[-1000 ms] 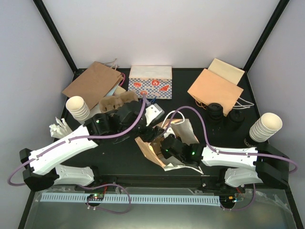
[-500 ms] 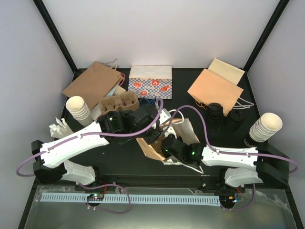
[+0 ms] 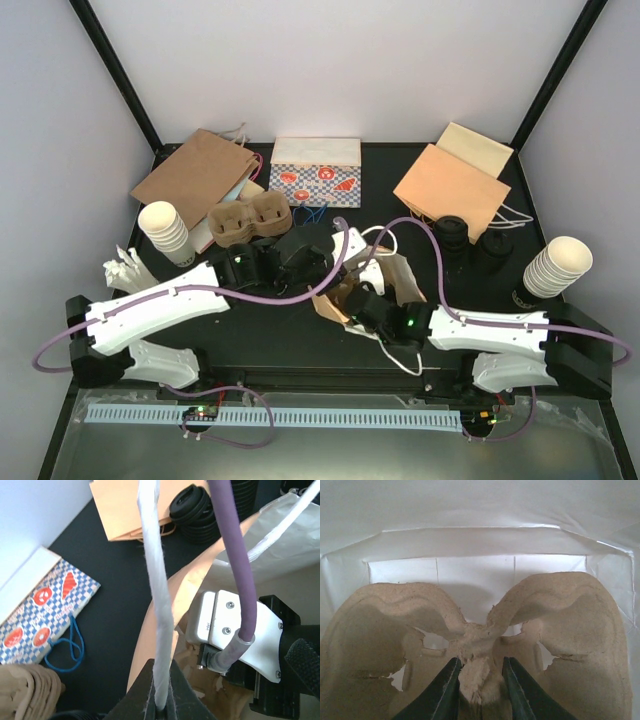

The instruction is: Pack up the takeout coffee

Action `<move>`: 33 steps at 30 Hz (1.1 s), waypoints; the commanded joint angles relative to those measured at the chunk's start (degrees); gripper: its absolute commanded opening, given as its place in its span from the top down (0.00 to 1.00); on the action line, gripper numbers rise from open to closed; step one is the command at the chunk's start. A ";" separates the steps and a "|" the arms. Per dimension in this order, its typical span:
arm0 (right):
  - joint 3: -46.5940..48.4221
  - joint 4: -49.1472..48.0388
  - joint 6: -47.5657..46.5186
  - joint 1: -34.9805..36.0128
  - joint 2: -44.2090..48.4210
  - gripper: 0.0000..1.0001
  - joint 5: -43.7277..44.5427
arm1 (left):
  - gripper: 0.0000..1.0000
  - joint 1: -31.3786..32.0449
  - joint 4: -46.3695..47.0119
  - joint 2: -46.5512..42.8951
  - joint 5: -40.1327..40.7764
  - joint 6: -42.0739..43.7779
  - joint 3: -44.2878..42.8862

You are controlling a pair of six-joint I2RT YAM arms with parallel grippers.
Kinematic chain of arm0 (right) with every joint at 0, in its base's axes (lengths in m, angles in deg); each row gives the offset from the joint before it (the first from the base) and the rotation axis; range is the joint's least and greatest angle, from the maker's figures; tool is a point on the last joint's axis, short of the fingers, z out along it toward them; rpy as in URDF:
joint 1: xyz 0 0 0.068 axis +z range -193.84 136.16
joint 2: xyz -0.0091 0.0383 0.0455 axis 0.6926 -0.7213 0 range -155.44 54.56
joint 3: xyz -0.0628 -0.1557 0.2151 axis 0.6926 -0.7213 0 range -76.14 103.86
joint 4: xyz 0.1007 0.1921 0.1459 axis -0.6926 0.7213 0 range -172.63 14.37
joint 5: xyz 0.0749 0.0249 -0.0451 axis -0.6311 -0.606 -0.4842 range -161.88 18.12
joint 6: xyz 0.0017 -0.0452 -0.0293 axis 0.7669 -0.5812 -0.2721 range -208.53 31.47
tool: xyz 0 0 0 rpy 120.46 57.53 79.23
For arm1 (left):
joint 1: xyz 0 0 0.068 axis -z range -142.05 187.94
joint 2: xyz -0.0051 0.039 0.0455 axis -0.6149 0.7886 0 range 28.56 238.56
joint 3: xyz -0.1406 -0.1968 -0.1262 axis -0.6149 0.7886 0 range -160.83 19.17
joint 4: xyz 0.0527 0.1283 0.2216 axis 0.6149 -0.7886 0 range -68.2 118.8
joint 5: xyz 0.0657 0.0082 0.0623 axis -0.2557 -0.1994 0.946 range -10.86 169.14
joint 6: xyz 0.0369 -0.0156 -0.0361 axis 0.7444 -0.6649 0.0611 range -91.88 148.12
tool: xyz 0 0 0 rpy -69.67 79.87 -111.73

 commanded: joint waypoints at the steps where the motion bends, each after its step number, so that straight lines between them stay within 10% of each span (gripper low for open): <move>1: -2.56 -3.16 0.77 0.25 0.88 0.78 3.60 | 0.98 -0.17 15.39 -4.59 0.33 7.51 4.64; 24: 0.20 -12.94 -4.37 0.36 -8.33 0.69 2.73 | 0.99 -1.33 25.34 -18.84 -11.67 11.05 23.85; 29: 1.53 -7.88 -6.08 0.30 -5.82 0.32 1.08 | 0.98 -1.31 24.08 -18.56 -11.89 10.60 23.97; 33: -0.34 -7.74 -10.31 0.31 -1.35 0.23 -3.44 | 0.98 -1.36 23.46 -18.02 -12.03 10.81 23.97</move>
